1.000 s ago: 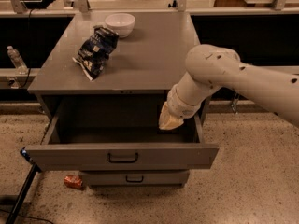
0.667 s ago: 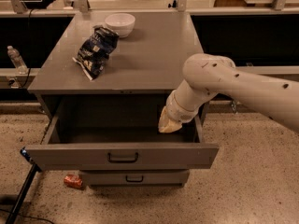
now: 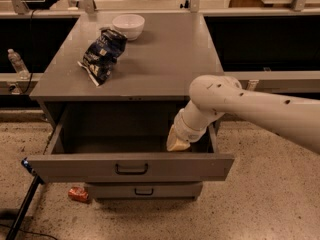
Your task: Open top drawer
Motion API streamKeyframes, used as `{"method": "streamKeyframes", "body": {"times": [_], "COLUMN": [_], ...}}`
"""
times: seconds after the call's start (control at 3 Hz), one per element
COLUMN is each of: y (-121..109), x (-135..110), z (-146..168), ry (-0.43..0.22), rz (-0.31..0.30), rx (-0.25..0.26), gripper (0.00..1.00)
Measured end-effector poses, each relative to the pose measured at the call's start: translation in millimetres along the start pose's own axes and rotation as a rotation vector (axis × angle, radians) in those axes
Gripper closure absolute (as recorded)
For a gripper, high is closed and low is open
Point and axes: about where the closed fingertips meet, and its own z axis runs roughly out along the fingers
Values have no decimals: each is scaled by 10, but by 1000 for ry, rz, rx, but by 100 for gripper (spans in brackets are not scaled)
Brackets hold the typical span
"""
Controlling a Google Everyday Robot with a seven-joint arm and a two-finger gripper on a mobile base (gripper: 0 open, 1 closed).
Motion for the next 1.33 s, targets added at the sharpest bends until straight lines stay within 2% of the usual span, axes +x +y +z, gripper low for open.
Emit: {"method": "streamKeyframes", "body": {"times": [0.33, 0.67, 1.33], "y": [60, 213, 928], "x": [29, 100, 262], "z": [156, 205, 115], "ry": [-2, 3, 2], "rz": [6, 30, 163], "rx": [-16, -51, -214], "gripper": [100, 100, 100]}}
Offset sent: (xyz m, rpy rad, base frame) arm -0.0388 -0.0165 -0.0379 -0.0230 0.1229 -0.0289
